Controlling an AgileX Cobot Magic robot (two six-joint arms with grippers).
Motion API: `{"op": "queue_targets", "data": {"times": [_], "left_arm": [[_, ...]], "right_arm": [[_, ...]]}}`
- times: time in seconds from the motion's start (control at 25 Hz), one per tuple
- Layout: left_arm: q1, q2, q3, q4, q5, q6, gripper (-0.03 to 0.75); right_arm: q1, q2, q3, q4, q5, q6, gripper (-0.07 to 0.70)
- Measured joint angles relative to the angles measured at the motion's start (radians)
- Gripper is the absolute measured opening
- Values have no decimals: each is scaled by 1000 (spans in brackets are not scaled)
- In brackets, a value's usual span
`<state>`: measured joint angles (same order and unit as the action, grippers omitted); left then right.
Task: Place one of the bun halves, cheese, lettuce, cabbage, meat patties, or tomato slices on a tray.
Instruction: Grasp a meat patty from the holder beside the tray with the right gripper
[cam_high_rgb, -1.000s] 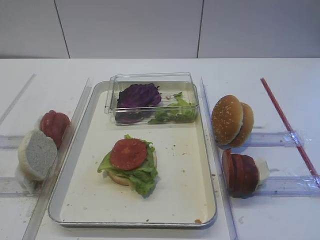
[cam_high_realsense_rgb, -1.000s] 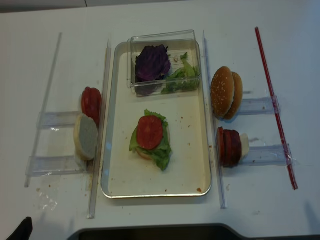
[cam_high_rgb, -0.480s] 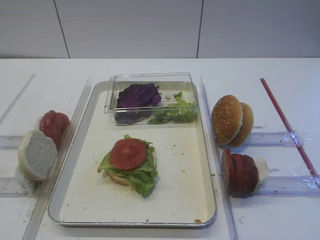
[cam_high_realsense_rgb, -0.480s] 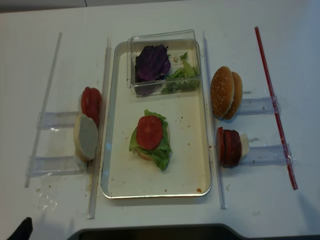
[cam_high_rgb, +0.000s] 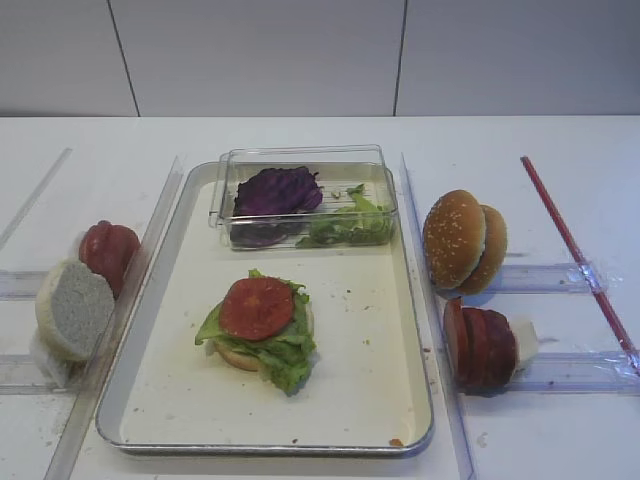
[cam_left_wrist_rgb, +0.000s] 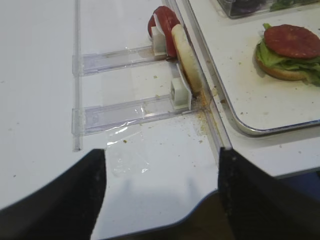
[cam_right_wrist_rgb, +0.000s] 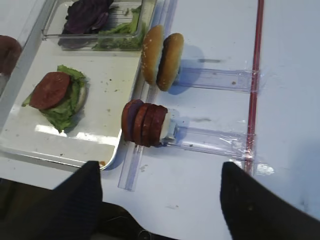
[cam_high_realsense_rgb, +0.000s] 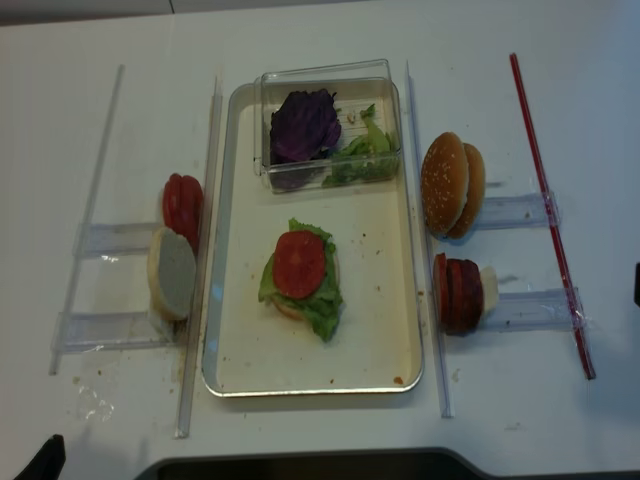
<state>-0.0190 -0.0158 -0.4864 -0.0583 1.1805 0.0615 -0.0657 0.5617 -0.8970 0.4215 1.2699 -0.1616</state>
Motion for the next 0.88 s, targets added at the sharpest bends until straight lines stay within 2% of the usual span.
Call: {"op": "queue_targets", "data": {"times": [0.2,0.44,0.88], "left_arm": [[0,0,0,0,0,0,440],[0,0,0,0,0,0,440],[0,0,0,0,0,0,440]], "right_arm": [[0,68,-20,42,-2,-9,503],[0,139,-22,44,-2,-9,503],[0,278,-91,52,-5,-14,501]]}}
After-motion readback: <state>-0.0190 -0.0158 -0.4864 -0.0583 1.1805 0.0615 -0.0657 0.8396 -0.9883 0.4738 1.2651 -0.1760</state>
